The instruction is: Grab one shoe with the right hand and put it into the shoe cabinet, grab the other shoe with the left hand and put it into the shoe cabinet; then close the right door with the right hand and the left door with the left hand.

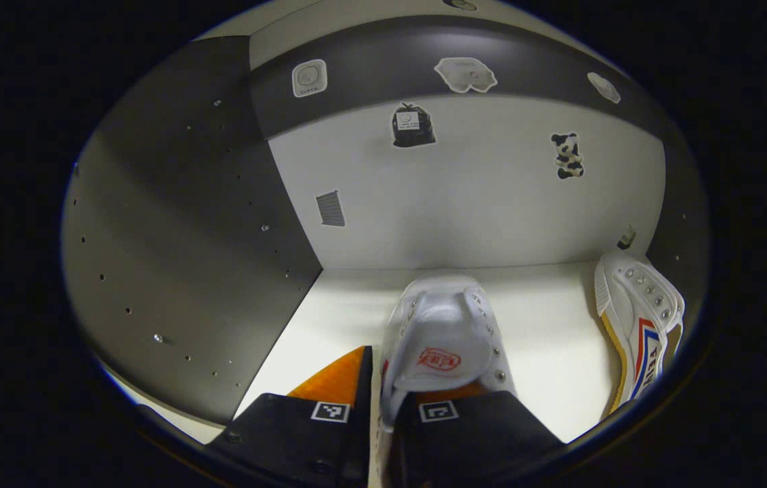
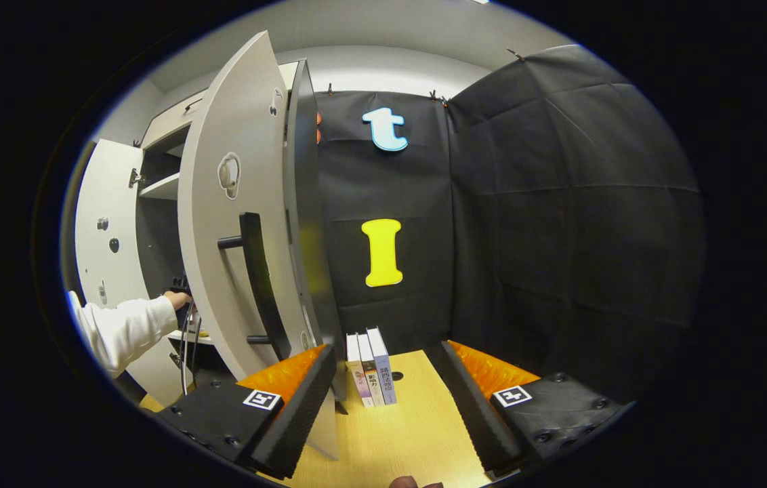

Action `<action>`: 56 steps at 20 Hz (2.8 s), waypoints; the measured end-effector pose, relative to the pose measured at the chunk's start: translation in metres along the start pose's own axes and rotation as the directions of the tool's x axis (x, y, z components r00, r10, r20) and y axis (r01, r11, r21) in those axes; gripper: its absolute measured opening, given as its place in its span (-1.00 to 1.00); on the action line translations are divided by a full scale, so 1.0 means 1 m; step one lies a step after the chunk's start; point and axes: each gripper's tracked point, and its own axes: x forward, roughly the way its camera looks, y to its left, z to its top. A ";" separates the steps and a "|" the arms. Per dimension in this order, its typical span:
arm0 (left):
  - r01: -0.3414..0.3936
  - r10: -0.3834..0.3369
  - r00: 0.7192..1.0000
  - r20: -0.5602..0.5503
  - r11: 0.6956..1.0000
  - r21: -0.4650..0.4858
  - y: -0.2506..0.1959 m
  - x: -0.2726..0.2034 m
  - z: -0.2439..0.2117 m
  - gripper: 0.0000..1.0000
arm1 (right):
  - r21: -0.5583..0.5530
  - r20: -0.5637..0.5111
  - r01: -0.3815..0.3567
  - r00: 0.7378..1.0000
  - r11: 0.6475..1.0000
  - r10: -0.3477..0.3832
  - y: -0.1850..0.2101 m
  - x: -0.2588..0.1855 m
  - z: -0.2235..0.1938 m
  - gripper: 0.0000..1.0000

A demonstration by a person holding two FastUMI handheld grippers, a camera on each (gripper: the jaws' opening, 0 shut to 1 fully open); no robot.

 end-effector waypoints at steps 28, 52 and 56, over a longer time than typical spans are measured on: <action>0.312 -0.262 0.797 0.545 0.950 0.002 0.019 -0.381 -0.063 0.85 | -0.011 0.041 -0.086 0.995 0.996 0.086 0.045 0.021 0.046 0.95; 0.187 -0.117 0.863 0.492 0.978 -0.096 0.169 -0.431 -0.178 0.89 | 0.005 -0.005 -0.455 0.891 0.891 0.455 0.314 0.010 0.001 0.96; 0.152 -0.053 0.880 0.471 0.973 -0.175 0.218 -0.427 -0.193 0.89 | -0.018 0.056 -0.519 0.853 0.854 0.519 0.343 -0.019 0.022 0.96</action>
